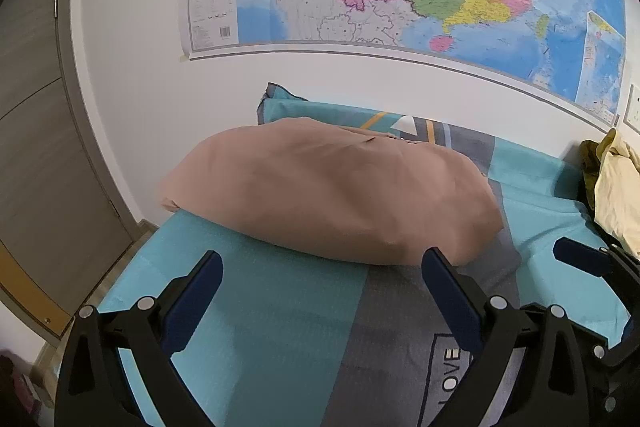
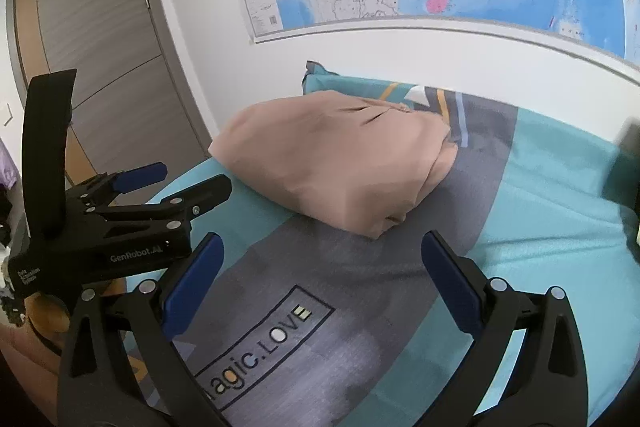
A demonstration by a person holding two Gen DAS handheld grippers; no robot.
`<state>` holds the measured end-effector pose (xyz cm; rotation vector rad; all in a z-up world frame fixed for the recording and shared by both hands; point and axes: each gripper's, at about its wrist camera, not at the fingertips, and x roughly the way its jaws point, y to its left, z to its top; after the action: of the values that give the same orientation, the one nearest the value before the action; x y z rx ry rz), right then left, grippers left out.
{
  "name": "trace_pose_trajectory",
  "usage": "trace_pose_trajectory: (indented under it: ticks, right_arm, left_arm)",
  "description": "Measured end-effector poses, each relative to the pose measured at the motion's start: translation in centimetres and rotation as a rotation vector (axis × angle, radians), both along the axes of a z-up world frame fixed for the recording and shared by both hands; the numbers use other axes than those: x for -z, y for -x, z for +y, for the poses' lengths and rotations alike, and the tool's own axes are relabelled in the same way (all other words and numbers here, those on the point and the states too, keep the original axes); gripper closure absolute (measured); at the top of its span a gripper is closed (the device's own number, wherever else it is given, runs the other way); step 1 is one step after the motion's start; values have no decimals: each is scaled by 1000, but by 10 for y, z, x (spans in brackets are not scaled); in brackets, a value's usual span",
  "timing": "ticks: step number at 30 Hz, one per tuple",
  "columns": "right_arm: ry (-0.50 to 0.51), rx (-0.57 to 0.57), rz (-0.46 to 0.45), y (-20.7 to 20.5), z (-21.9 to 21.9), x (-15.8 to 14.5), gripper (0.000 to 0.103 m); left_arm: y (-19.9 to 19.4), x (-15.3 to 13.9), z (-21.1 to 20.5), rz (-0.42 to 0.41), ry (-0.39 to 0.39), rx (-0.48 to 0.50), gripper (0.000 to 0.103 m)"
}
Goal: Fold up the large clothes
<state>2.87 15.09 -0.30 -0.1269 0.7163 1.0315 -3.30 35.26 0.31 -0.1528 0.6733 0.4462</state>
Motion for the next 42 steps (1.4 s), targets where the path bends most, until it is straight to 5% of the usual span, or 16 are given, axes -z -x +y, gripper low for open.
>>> trace_pose_trajectory:
  ticks: [5,19,42]
  right_arm:
    - [-15,-9,28,3,-4,1,6]
    - [-46,-3,-117,23,-19,-10,6]
    - [-12,27,-73,23,-28,-6,6]
  left_arm:
    - [2,-1,-2,0,-2,-5,7]
    - [11,0,-7,-3,-3,-6,7]
    - [18,3,-19,7,4,14,7]
